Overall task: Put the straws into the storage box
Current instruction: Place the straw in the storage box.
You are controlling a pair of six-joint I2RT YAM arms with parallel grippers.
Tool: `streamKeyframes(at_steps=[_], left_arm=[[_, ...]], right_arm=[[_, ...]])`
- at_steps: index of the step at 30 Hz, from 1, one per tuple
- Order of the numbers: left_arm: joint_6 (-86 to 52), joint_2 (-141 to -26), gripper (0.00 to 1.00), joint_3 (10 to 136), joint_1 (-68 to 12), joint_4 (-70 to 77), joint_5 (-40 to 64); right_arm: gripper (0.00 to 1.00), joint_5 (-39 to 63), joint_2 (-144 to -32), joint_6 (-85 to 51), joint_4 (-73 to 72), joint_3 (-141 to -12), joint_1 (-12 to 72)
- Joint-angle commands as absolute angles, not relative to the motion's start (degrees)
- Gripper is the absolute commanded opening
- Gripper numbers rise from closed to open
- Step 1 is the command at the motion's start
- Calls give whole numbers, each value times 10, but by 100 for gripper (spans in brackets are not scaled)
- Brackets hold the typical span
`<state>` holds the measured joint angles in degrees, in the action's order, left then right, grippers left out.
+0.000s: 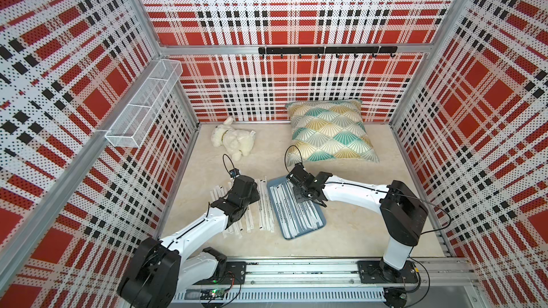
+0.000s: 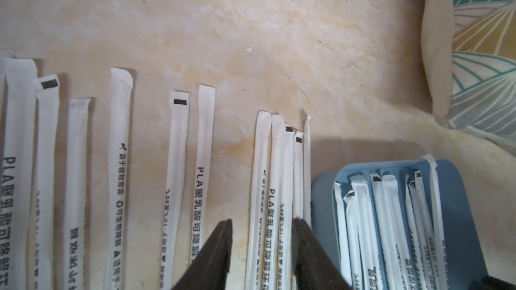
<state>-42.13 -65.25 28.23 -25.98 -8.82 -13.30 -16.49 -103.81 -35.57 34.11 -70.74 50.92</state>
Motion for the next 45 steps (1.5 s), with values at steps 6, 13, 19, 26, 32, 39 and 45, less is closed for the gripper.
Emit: streamKeyframes(at_steps=[6, 13, 19, 26, 32, 39, 45], left_arm=[[-417, -639, 41, 277, -262, -71, -130], [-417, -632, 41, 273, -260, -70, -132], [-418, -637, 41, 272, -259, -64, -129], [-419, -638, 41, 270, -259, -61, -128], [-418, -635, 41, 267, -259, -61, -132], [-419, -635, 41, 263, -256, -54, -130], [-420, -635, 41, 263, -256, -54, -128]], right_arm=[[19, -171, -1082, -333, 310, -726, 490], [21, -176, -1062, -334, 309, -735, 493], [23, -167, -1077, -323, 308, -758, 498], [23, -175, -1110, -302, 298, -782, 494], [19, -173, -1125, -294, 288, -772, 482], [15, -183, -1132, -291, 289, -764, 479], [14, -199, -1155, -295, 300, -774, 479]])
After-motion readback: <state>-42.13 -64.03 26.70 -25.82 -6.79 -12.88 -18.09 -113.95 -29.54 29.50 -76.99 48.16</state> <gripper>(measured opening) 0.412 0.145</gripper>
